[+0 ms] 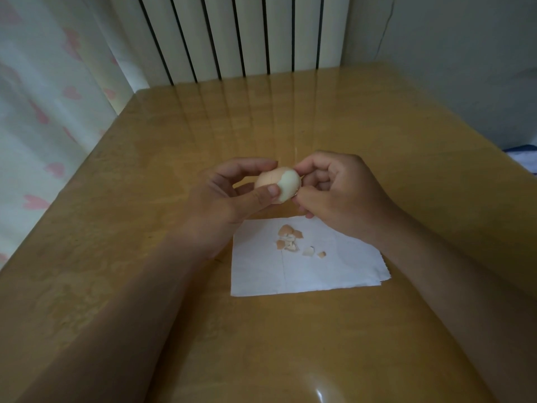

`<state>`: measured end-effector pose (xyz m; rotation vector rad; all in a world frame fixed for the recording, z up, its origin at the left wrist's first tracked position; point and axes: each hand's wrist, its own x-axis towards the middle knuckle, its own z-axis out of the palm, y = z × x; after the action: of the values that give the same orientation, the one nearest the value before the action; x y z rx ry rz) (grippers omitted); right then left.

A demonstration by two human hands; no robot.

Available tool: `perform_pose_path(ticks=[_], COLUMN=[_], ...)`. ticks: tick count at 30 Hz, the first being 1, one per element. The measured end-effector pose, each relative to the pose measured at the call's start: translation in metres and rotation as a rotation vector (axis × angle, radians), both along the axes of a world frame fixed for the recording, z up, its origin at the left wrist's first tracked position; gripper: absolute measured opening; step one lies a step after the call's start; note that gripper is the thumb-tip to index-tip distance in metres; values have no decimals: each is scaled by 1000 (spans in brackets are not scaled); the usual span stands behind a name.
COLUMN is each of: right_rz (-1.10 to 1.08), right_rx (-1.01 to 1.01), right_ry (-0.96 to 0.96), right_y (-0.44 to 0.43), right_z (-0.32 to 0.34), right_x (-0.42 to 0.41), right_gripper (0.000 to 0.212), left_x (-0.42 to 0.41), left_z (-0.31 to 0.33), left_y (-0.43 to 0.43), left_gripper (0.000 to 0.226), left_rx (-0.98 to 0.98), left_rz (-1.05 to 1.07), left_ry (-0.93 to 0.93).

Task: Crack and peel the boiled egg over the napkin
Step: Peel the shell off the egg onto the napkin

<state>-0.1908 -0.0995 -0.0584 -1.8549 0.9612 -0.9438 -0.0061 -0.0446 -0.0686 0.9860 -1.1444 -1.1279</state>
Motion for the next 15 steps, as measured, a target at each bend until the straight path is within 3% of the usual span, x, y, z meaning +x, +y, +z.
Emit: perform_pose_path(ticks=[15], right_rz=[76], right_rx=[130], right_ry=[-61], right_y=[-2], right_z=[4], right_x=[-1], right_gripper=[15], left_x=[-3], left_z=[2], left_y=[0], left_gripper=[23], left_rx=[51], left_rz=[44], left_ry=[41])
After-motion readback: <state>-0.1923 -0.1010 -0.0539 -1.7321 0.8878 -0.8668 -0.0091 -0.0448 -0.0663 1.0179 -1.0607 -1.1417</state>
